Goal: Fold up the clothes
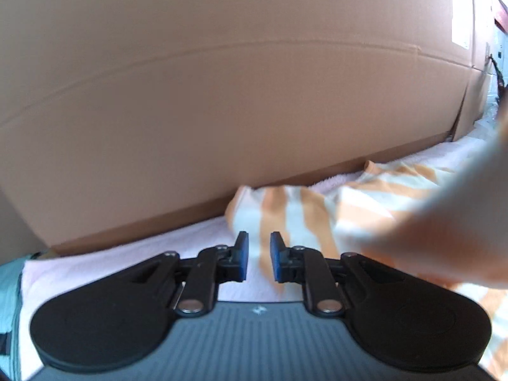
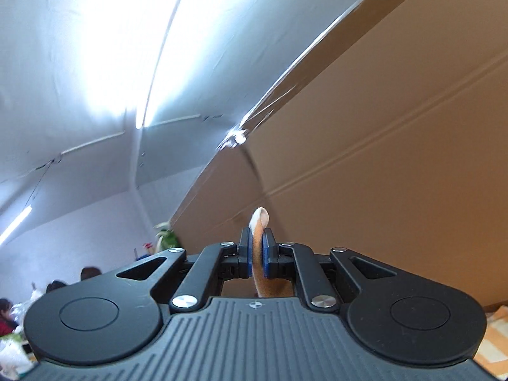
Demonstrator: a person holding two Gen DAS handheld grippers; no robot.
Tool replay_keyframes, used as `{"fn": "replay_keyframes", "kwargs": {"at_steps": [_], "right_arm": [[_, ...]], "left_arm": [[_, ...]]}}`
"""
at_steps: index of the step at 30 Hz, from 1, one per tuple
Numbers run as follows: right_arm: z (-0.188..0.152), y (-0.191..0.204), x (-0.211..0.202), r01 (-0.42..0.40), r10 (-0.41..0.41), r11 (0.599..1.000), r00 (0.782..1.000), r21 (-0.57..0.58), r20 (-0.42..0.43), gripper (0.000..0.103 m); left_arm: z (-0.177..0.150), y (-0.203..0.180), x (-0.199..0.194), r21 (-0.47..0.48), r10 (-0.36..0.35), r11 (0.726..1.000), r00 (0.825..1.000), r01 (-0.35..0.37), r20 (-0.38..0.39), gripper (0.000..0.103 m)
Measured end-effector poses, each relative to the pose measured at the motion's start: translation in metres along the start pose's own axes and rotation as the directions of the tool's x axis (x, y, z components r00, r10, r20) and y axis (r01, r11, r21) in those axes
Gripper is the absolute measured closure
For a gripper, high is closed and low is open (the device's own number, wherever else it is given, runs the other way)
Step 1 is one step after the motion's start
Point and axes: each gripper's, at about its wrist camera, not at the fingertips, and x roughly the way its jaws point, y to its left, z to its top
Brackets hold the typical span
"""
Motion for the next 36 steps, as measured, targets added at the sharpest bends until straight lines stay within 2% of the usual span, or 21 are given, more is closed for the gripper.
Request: {"fn": "replay_keyframes", "kwargs": {"at_steps": [5, 10, 15, 19, 22, 26, 29, 31, 34, 36], "right_arm": [[-0.018, 0.016, 0.007, -0.015, 0.013, 0.999, 0.999, -0.05, -0.049, 0.096], [-0.031, 0.023, 0.0, -0.002, -0.003, 0.998, 0.997, -0.063, -0.074, 0.096], [-0.032, 0.025, -0.012, 0.007, -0.012, 0.998, 0.997, -0.068, -0.072, 0.095], [-0.041, 0.032, -0.027, -0.031, 0.021, 0.995, 0.994, -0.094, -0.11, 0.095], [-0.058, 0.038, -0.032, -0.056, 0.037, 0.992, 0.985, -0.109, -0.168, 0.095], [-0.079, 0.047, -0.043, -0.069, 0.029, 0.983, 0.973, -0.168, -0.228, 0.095], [-0.09, 0.05, -0.051, -0.077, 0.027, 0.98, 0.966, -0.186, -0.257, 0.095], [-0.093, 0.052, -0.053, -0.076, 0.024, 0.979, 0.964, -0.188, -0.263, 0.095], [-0.092, 0.052, -0.056, -0.072, 0.021, 0.979, 0.965, -0.191, -0.26, 0.095], [-0.091, 0.053, -0.06, -0.072, 0.02, 0.978, 0.966, -0.194, -0.257, 0.094]], "left_arm": [[-0.017, 0.017, -0.026, -0.025, -0.024, 0.999, 1.0, 0.024, -0.003, 0.088], [-0.031, 0.007, -0.026, -0.041, -0.019, 0.999, 0.999, 0.017, -0.031, 0.086], [-0.035, -0.001, -0.035, -0.037, -0.003, 0.999, 1.0, 0.002, -0.009, 0.086], [-0.043, 0.002, -0.05, -0.044, 0.006, 0.999, 1.0, -0.006, -0.002, 0.082], [-0.049, 0.006, -0.051, -0.047, 0.023, 0.999, 1.0, -0.023, -0.007, 0.078], [-0.048, -0.005, -0.064, -0.04, 0.028, 0.999, 1.0, -0.029, -0.014, 0.076], [-0.06, -0.017, -0.072, -0.036, 0.02, 0.999, 0.999, -0.021, -0.026, 0.074], [-0.066, -0.024, -0.065, -0.033, 0.019, 0.999, 0.999, -0.02, -0.033, 0.074], [-0.073, -0.036, -0.078, -0.023, 0.009, 1.0, 1.0, -0.009, -0.017, 0.074], [-0.077, -0.045, -0.085, -0.005, 0.008, 1.0, 1.0, -0.008, -0.005, 0.069]]}}
